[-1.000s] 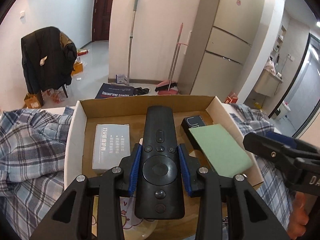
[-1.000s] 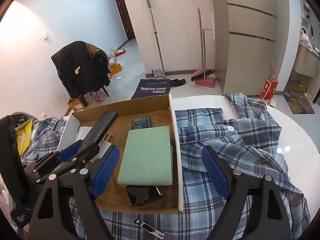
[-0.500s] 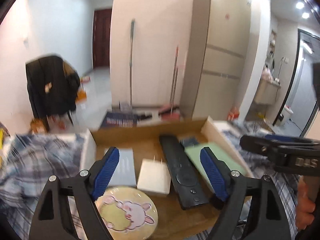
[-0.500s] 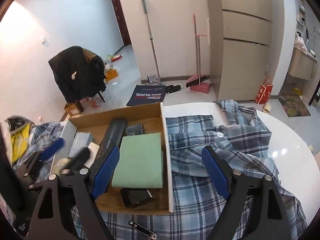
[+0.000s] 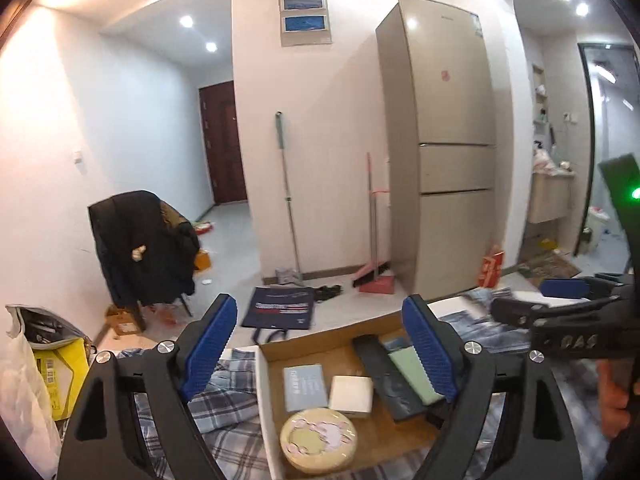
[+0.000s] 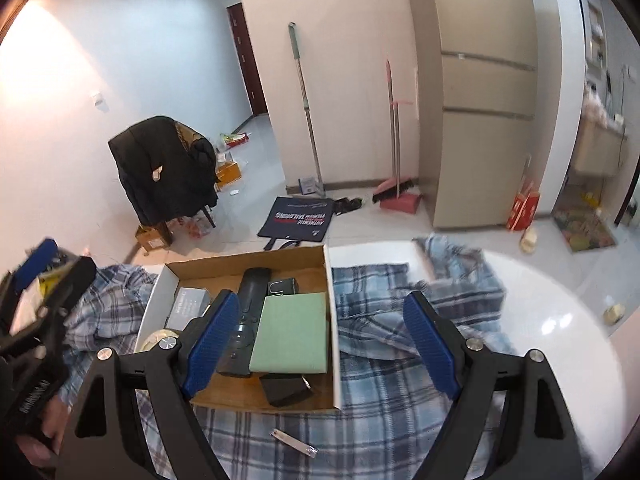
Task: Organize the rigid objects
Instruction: 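Lower the remote and green card into the box and open both tools, then move the left tool to the black square frame and grasp it, then lift the black frame with the left tool while the right tool approaches the nail clipper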
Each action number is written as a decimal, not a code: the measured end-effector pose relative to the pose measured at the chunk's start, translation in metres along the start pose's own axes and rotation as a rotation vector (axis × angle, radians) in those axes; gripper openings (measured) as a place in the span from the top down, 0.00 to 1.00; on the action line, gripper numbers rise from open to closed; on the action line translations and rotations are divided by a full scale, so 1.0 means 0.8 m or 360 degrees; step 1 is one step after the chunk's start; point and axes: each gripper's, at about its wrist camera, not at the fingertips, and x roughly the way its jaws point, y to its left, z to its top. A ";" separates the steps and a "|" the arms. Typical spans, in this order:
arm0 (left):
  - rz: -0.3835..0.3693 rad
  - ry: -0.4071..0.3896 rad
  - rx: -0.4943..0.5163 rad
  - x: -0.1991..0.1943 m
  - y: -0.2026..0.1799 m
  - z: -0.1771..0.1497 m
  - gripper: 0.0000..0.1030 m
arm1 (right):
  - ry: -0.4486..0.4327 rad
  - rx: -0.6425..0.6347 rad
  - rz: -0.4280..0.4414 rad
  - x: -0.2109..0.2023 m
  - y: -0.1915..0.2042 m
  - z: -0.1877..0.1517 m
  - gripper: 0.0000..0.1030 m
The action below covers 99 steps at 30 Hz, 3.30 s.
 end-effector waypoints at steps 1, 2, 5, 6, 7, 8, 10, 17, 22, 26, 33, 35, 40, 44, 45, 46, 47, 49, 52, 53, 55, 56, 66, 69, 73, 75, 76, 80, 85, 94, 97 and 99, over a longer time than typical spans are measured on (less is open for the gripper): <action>0.0000 0.0017 -0.0003 -0.007 -0.001 0.005 0.16 | 0.0002 -0.0073 -0.0032 -0.008 0.005 0.001 0.19; 0.0003 0.0028 -0.0004 -0.014 -0.002 0.008 0.16 | 0.0003 -0.0135 -0.0067 -0.015 0.009 0.001 0.19; 0.0038 0.0057 0.0017 -0.033 -0.007 0.018 0.16 | 0.0005 -0.0214 -0.0092 -0.034 0.016 0.002 0.19; 0.0026 0.0029 0.0030 -0.044 -0.008 0.021 0.16 | 0.0001 -0.0218 -0.0079 -0.040 0.016 0.003 0.19; 0.0010 0.0005 0.0035 -0.050 -0.008 0.024 0.16 | -0.0007 -0.0218 -0.0067 -0.045 0.017 0.004 0.19; -0.0003 -0.0022 0.0029 -0.059 -0.008 0.026 0.16 | -0.0021 -0.0214 -0.0056 -0.051 0.018 0.005 0.19; -0.0018 -0.0052 -0.0018 -0.073 -0.006 0.031 0.16 | -0.0043 -0.0214 -0.0022 -0.060 0.022 0.007 0.18; -0.0044 -0.0074 -0.0201 -0.102 0.011 0.046 0.16 | -0.0092 -0.0196 -0.0084 -0.073 0.033 0.000 0.08; -0.0070 -0.0018 -0.0273 -0.122 0.023 0.034 0.16 | -0.0045 -0.0091 -0.0001 -0.086 0.022 -0.017 0.08; -0.0051 0.0038 -0.0347 -0.138 0.034 0.021 0.16 | -0.0023 -0.0077 0.0007 -0.101 0.026 -0.033 0.08; 0.0045 0.0126 -0.0433 -0.163 0.053 -0.028 0.16 | 0.0028 -0.0055 0.0033 -0.114 0.034 -0.073 0.08; 0.0037 0.0172 -0.0419 -0.165 0.053 -0.045 0.16 | 0.0050 -0.0070 0.0054 -0.112 0.034 -0.086 0.08; 0.0008 0.0219 -0.0337 -0.168 0.041 -0.083 0.16 | 0.0072 -0.0049 0.0038 -0.102 0.024 -0.106 0.08; -0.0135 0.0324 -0.0373 -0.147 0.037 -0.109 0.16 | 0.0059 -0.0013 0.0083 -0.085 0.018 -0.116 0.08; -0.0143 0.0353 -0.0371 -0.142 0.037 -0.118 0.16 | 0.0062 0.0000 0.0084 -0.079 0.017 -0.119 0.08; -0.0154 0.0374 -0.0359 -0.139 0.035 -0.123 0.16 | 0.0069 -0.0001 0.0097 -0.073 0.017 -0.122 0.08; -0.0169 0.0407 -0.0333 -0.135 0.032 -0.129 0.16 | 0.0083 -0.0006 0.0106 -0.069 0.018 -0.126 0.08; -0.0222 0.0477 -0.0263 -0.129 0.019 -0.139 0.16 | 0.0132 -0.0007 0.0091 -0.061 0.017 -0.133 0.08; -0.0349 0.0535 -0.0108 -0.128 -0.005 -0.147 0.16 | 0.0155 0.0031 0.0100 -0.066 0.008 -0.142 0.08; -0.0422 0.0581 -0.0009 -0.126 -0.018 -0.153 0.16 | 0.0160 0.0052 0.0107 -0.068 0.004 -0.144 0.08; -0.0568 0.0673 0.0201 -0.125 -0.049 -0.169 0.16 | 0.0162 0.0079 0.0138 -0.072 -0.001 -0.143 0.08; -0.0581 0.0711 0.0292 -0.123 -0.064 -0.178 0.16 | 0.0157 0.0089 0.0151 -0.073 -0.002 -0.142 0.08; -0.0589 0.0958 0.0370 -0.086 -0.091 -0.218 0.18 | 0.0198 0.0075 0.0143 -0.065 0.000 -0.147 0.08; -0.0654 0.1033 0.0332 -0.074 -0.086 -0.227 0.27 | 0.0208 0.0083 0.0131 -0.063 -0.002 -0.147 0.08; -0.0648 0.1023 0.0363 -0.077 -0.090 -0.229 0.28 | 0.0220 0.0088 0.0133 -0.061 -0.003 -0.148 0.08; -0.0640 0.1026 0.0403 -0.079 -0.095 -0.231 0.29 | 0.0218 0.0084 0.0134 -0.062 -0.002 -0.148 0.08; -0.0630 0.1028 0.0416 -0.078 -0.097 -0.233 0.29 | 0.0218 0.0079 0.0137 -0.062 -0.002 -0.148 0.08; -0.0597 0.1025 0.0387 -0.073 -0.094 -0.231 0.30 | 0.0222 0.0067 0.0134 -0.060 0.000 -0.149 0.08; -0.0578 0.0993 0.0399 -0.070 -0.101 -0.231 0.30 | 0.0243 0.0055 0.0132 -0.055 0.003 -0.151 0.08; -0.0548 0.1015 0.0424 -0.066 -0.104 -0.237 0.30 | 0.0288 0.0043 0.0109 -0.043 0.003 -0.156 0.08; -0.0522 0.1001 0.0430 -0.068 -0.104 -0.236 0.30 | 0.0286 0.0049 0.0102 -0.042 0.001 -0.156 0.08; -0.0531 0.0983 0.0417 -0.070 -0.102 -0.233 0.30 | 0.0295 0.0047 0.0084 -0.039 -0.001 -0.157 0.08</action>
